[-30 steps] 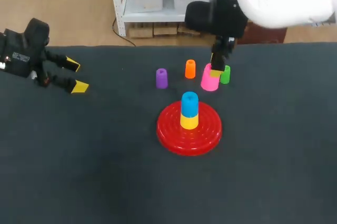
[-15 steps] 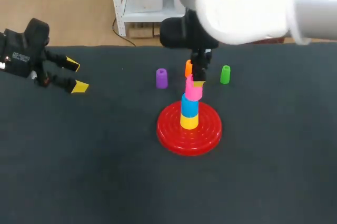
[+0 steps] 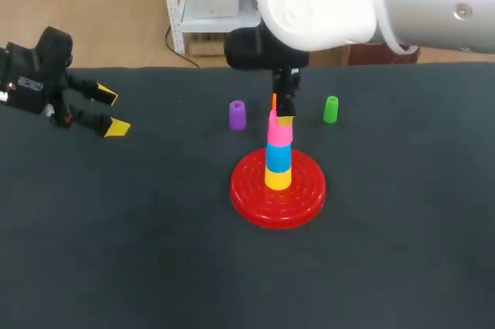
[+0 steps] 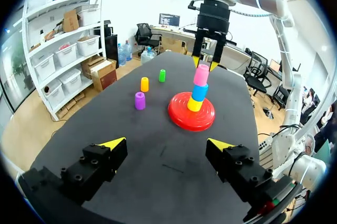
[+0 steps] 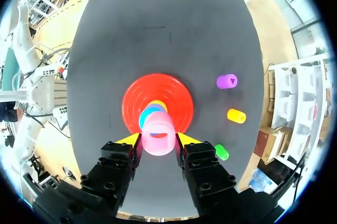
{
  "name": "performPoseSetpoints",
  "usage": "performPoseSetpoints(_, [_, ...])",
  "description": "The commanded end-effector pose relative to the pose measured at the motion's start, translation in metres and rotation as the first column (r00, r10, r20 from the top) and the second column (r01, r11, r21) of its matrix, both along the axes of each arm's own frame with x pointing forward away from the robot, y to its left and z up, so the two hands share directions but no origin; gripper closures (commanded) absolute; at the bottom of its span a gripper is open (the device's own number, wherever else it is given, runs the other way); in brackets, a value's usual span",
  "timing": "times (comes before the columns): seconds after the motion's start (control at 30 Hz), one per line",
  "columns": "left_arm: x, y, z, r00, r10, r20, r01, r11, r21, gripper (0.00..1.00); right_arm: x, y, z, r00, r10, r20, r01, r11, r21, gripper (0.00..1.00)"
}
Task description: Pick up and stack the cylinders on the red base in this order: pink,purple,orange,green
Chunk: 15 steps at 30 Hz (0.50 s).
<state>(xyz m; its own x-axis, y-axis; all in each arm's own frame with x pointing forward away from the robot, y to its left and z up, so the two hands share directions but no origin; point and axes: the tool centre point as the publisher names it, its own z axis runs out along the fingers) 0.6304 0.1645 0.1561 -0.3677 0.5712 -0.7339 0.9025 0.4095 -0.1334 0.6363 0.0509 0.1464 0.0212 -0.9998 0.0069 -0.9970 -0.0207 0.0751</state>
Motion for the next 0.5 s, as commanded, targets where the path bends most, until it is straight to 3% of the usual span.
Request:
performPoseSetpoints(0.03, [0.000, 0.001, -0.001, 1.000, -0.002, 0.003, 0.002, 1.000, -0.003, 0.00, 0.001, 0.001, -0.003, 1.000, 0.003, -0.010, -0.003, 1.000, -0.002, 1.00])
performPoseSetpoints(0.5, [0.000, 0.001, -0.001, 1.000, -0.002, 0.003, 0.002, 1.000, -0.003, 0.00, -0.011, -0.003, -0.003, 1.000, 0.005, 0.002, -0.005, 1.000, -0.012, 1.00])
